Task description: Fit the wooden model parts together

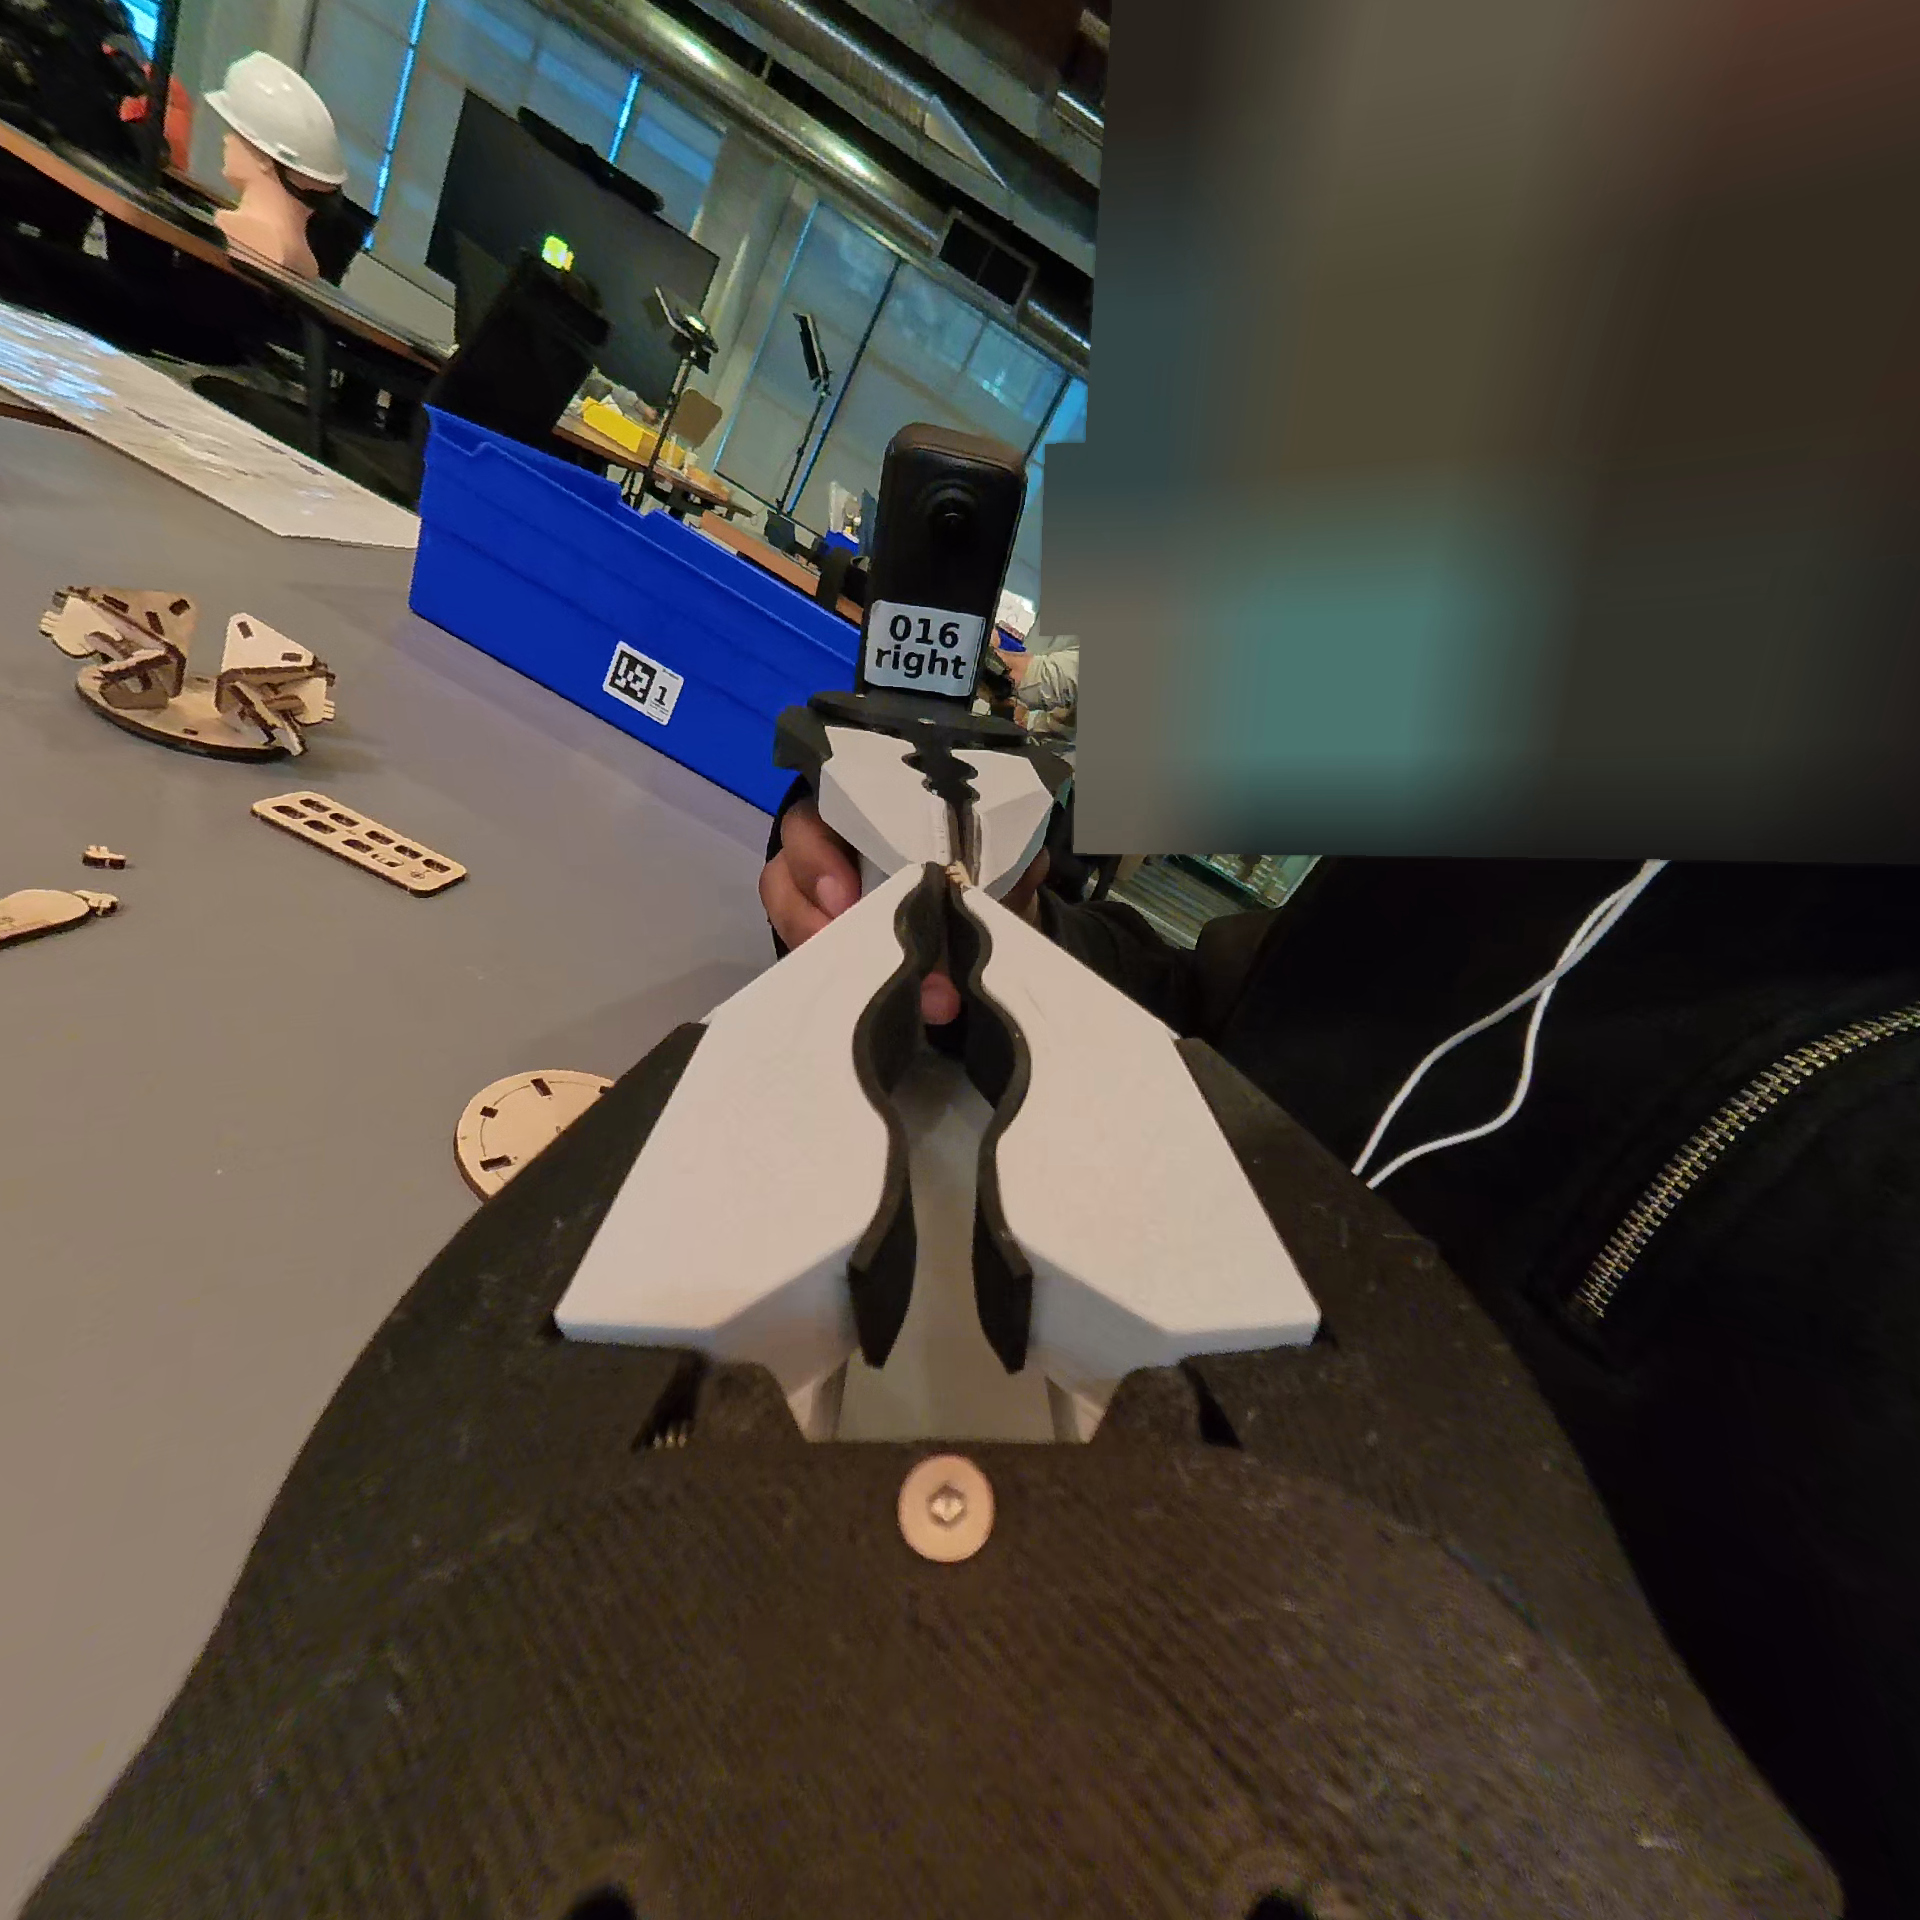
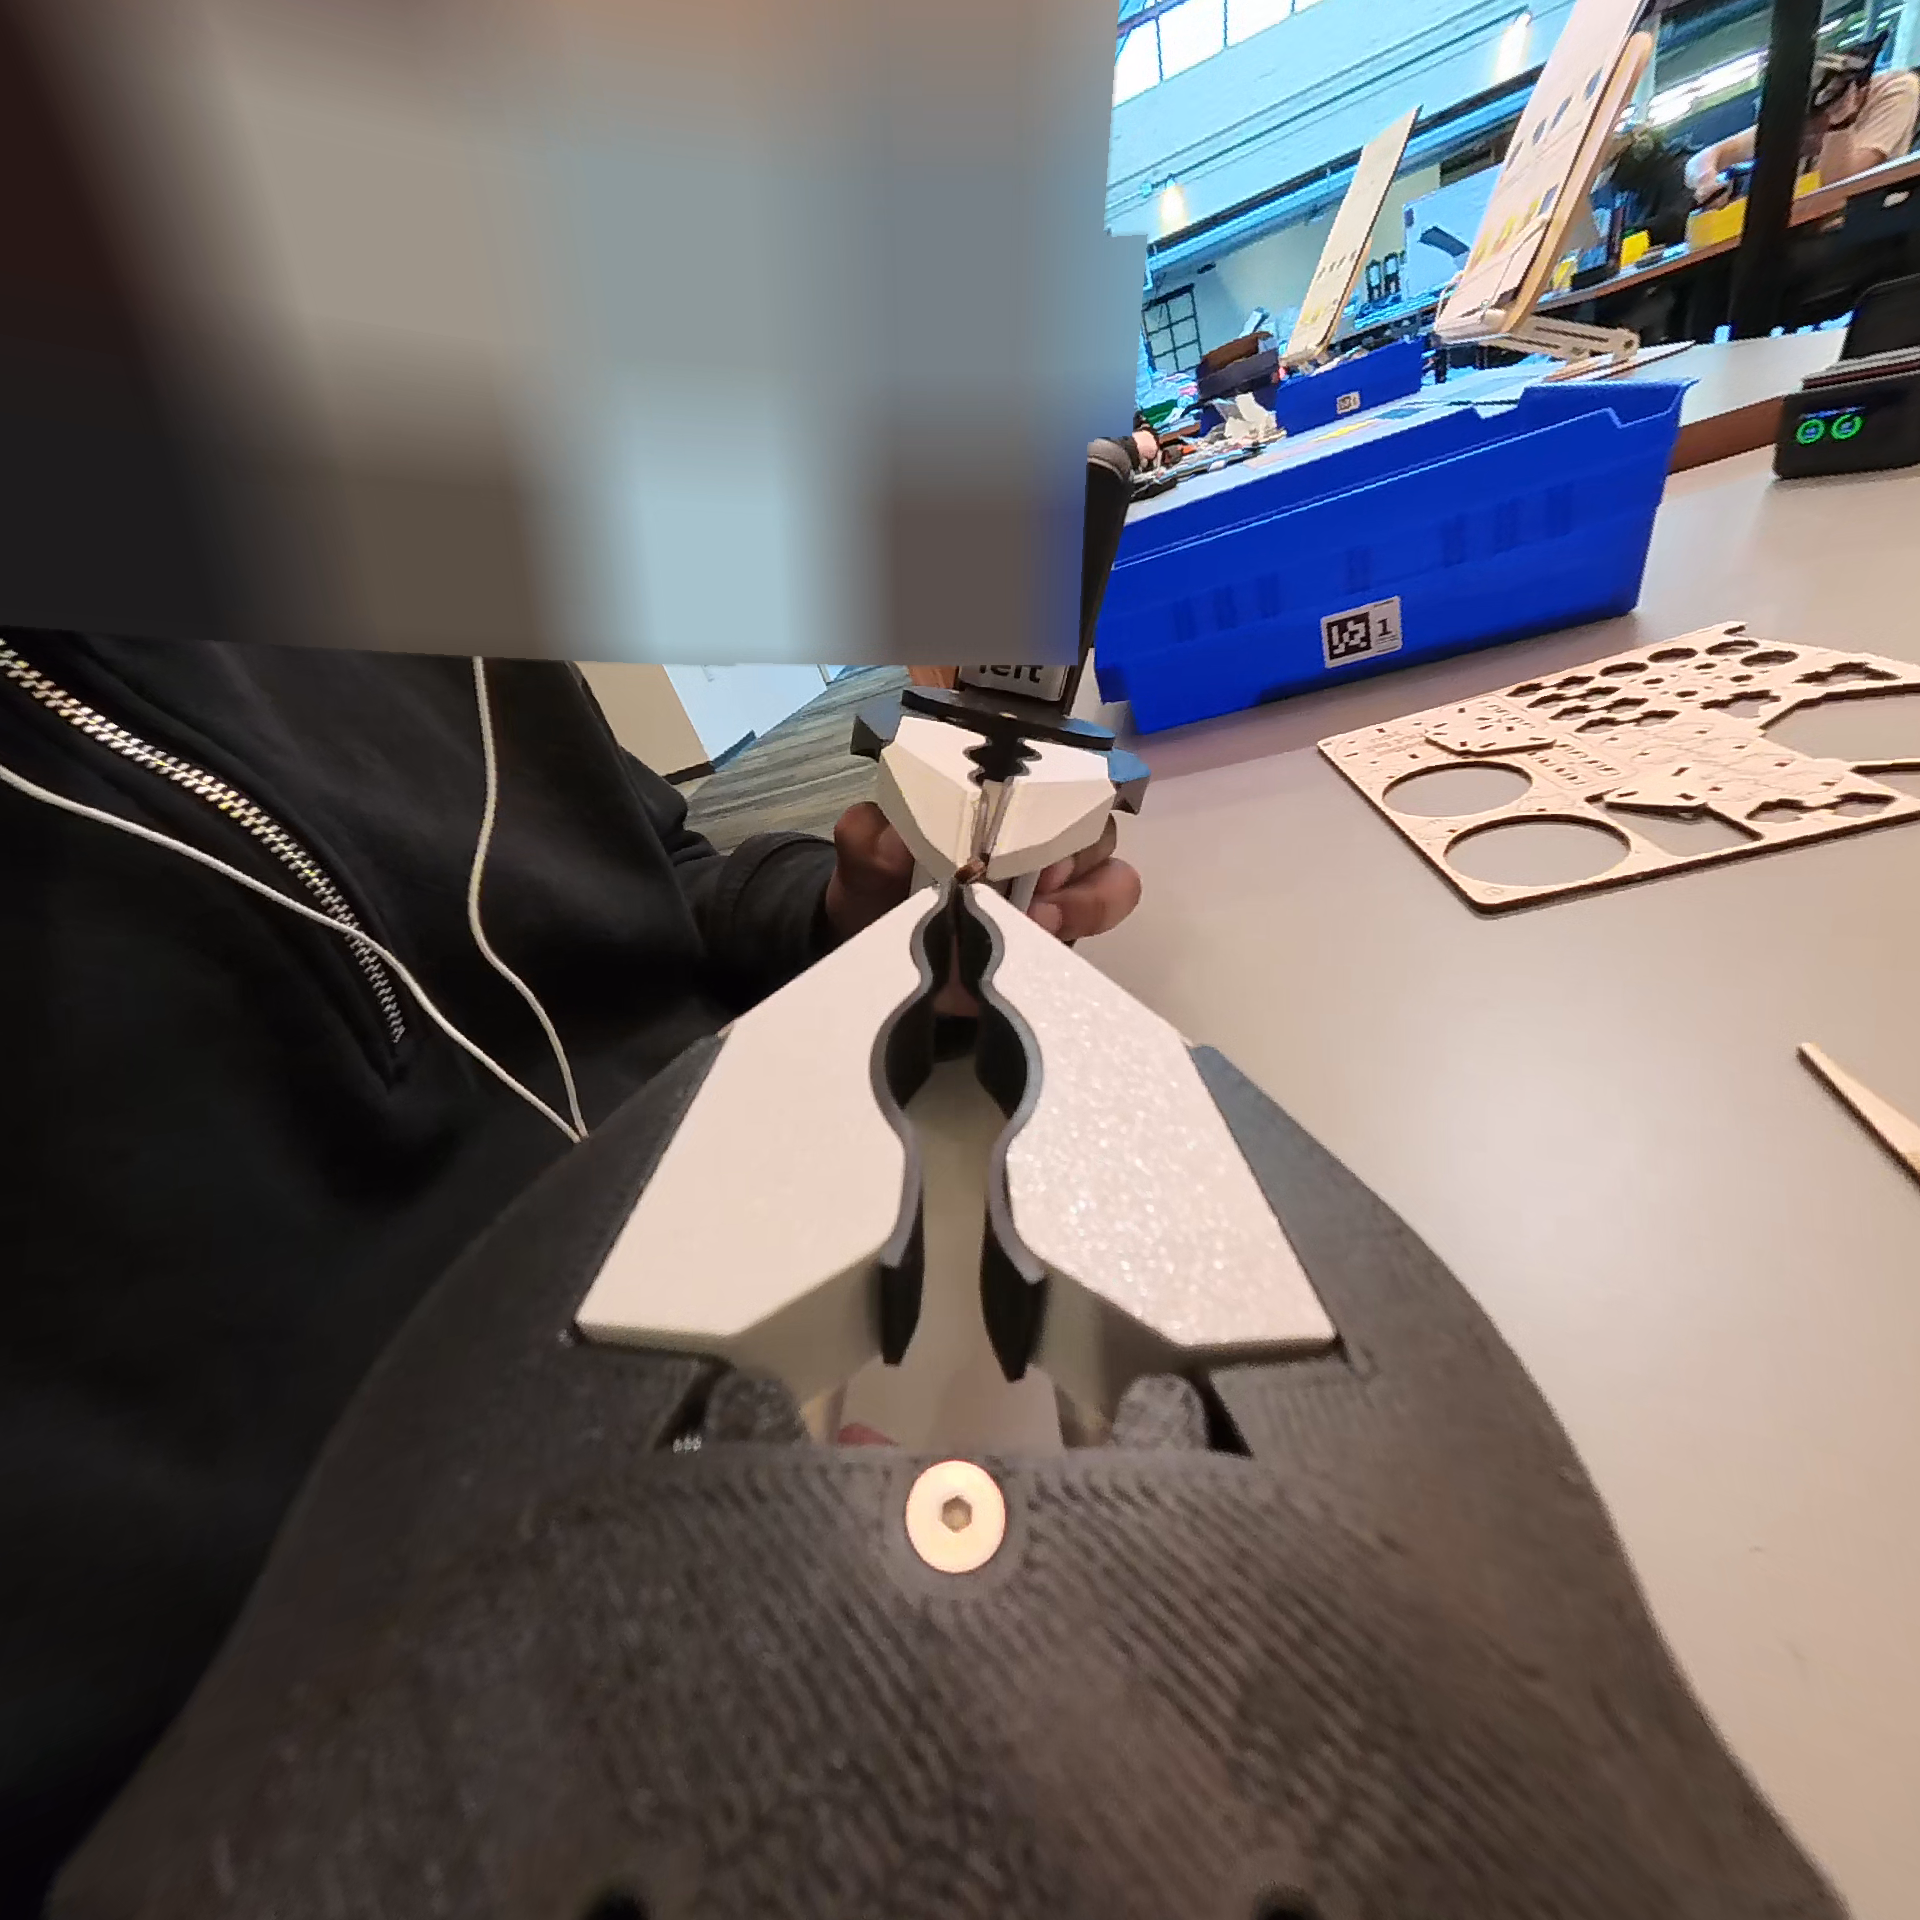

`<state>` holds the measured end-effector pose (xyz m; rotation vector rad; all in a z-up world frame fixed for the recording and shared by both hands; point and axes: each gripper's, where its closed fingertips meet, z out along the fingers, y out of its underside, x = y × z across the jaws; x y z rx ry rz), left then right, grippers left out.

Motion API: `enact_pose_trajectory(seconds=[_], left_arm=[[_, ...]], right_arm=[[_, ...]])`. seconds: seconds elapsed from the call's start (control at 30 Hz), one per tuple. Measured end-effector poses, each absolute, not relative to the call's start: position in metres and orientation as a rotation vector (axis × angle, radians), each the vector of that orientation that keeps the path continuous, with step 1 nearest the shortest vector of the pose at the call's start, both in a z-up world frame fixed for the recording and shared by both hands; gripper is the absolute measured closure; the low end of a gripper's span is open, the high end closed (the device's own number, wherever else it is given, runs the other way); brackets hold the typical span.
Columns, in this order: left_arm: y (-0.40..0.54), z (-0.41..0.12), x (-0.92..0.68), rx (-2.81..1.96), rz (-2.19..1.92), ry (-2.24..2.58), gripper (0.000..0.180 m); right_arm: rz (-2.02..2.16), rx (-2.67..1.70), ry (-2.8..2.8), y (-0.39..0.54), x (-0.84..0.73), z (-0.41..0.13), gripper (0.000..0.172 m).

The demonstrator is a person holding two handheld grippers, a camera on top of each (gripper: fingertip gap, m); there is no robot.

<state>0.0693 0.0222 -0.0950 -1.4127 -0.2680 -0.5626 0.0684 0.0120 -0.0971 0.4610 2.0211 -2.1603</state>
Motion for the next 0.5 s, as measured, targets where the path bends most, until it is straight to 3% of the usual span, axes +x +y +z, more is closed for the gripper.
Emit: enact_pose_trajectory(seconds=[0.5], left_arm=[[0.0212,-0.0935,0.0697,-1.381,-0.635,-0.275,0.180]], right_arm=[[-2.130,0.497,2.001,0.0119,0.0666,-0.0990,0.172]])
